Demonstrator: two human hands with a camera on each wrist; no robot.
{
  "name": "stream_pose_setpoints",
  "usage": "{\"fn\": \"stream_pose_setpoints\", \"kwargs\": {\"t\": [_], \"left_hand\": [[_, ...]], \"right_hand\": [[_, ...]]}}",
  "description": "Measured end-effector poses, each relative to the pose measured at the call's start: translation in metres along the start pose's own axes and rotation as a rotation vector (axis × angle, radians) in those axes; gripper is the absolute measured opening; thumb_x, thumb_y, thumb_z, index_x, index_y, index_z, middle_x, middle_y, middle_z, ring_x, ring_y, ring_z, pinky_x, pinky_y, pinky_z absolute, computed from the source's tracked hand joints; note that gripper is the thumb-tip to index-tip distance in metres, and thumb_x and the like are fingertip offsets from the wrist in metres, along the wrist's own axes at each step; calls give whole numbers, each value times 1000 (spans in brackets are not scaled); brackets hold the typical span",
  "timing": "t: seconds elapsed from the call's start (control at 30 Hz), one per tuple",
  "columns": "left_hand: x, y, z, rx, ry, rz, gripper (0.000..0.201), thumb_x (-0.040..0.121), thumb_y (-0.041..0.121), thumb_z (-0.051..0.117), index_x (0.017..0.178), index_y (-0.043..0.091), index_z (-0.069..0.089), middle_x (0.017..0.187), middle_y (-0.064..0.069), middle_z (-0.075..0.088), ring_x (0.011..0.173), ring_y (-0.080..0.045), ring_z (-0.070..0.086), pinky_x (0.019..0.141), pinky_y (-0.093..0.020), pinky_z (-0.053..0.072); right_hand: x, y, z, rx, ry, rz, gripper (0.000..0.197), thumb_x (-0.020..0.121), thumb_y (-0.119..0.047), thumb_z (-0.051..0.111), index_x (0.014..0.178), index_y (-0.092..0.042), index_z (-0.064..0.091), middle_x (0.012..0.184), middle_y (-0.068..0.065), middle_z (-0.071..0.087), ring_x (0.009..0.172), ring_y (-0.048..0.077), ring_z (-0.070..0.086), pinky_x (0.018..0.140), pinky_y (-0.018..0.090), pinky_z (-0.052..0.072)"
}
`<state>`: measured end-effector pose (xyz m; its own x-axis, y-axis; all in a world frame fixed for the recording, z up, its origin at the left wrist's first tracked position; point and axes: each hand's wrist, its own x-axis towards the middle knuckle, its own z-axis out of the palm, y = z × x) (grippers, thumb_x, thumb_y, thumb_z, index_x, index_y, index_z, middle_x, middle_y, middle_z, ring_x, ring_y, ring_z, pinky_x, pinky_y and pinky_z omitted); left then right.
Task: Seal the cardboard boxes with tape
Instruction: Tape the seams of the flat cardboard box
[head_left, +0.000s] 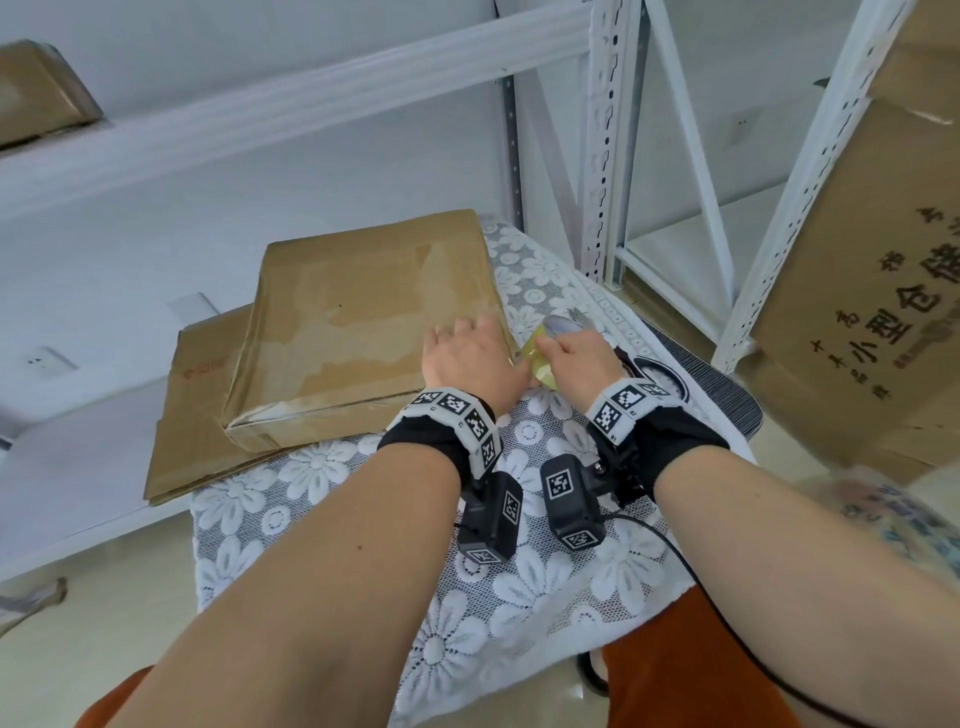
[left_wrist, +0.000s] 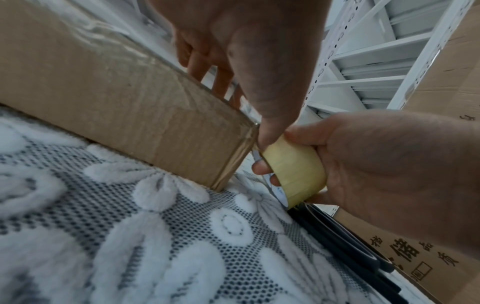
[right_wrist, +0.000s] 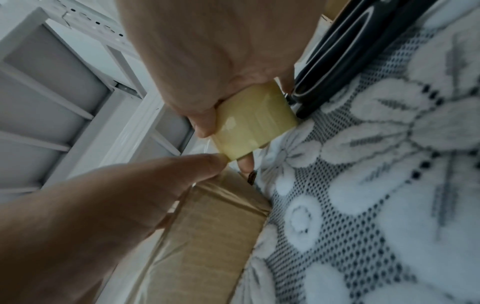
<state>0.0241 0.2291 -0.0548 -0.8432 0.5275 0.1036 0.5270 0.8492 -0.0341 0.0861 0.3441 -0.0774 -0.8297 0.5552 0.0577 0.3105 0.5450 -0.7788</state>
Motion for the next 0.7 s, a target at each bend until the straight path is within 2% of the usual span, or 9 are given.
{"fn": "stream_pose_setpoints", "kwargs": {"t": [0.1,0.17,0.2,0.27,0.37,0.43,0.53,0.63,0.7], "left_hand": [[0,0,0,9,-10,2,75,90,69,36,139,13,40,131,-11,56,124,-29,52,112,-44,29],[1,-1,0,8,-15,2,75,89,71,35,137,13,41,130,-11,56,123,-29,52,113,-45,28],[2,-1,-1,12,-21,4,75,88,72,36,136,15,43,129,-12,57,122,-30,53,113,-46,27],[2,0,-4,23,-40,13,68,87,73,38,131,21,45,122,-12,59,116,-32,56,112,-50,26],[2,6,-13,-6,-77,17,46,88,65,46,115,28,49,115,-11,58,110,-35,57,109,-56,26],[2,10,-20,-36,-133,1,39,89,61,51,110,29,54,120,-12,55,116,-39,54,111,-59,24],[8,15,-27,-78,-238,-38,44,86,58,59,117,27,61,131,-12,53,126,-41,46,112,-62,22],[18,17,-29,-101,-308,-69,52,83,58,60,119,20,61,130,-10,57,126,-39,48,111,-63,24],[25,16,-28,-122,-346,-79,57,83,59,59,121,16,60,129,-10,59,126,-38,50,111,-64,24]], "right_hand": [[-5,-1,-3,-108,8,-42,54,100,-32,43,48,-17,37,51,-2,37,54,18,38,71,36,37],[-7,-2,-7,-288,-10,-117,48,101,-35,38,57,-18,48,56,-5,46,65,19,47,92,40,37],[-8,-3,-10,-404,-22,-164,45,102,-37,34,66,-19,55,62,-5,54,72,19,52,105,42,28],[-7,-5,-17,-571,-44,-242,44,102,-40,29,82,-21,62,76,-3,64,83,19,59,115,45,12],[-2,-4,-22,-636,-94,-283,45,102,-42,27,90,-19,64,84,-2,67,88,19,62,116,45,9],[2,-1,-23,-618,-143,-287,45,102,-44,27,91,-19,63,86,-2,68,89,19,62,116,45,10],[5,3,-26,-606,-188,-309,41,102,-42,29,84,-18,57,85,-2,66,87,19,62,116,45,11],[5,4,-26,-569,-203,-294,39,103,-37,29,93,-14,59,89,0,67,91,21,61,116,46,12],[4,5,-23,-542,-201,-274,34,104,-34,28,89,-16,52,78,-3,60,85,21,59,115,48,13]]}}
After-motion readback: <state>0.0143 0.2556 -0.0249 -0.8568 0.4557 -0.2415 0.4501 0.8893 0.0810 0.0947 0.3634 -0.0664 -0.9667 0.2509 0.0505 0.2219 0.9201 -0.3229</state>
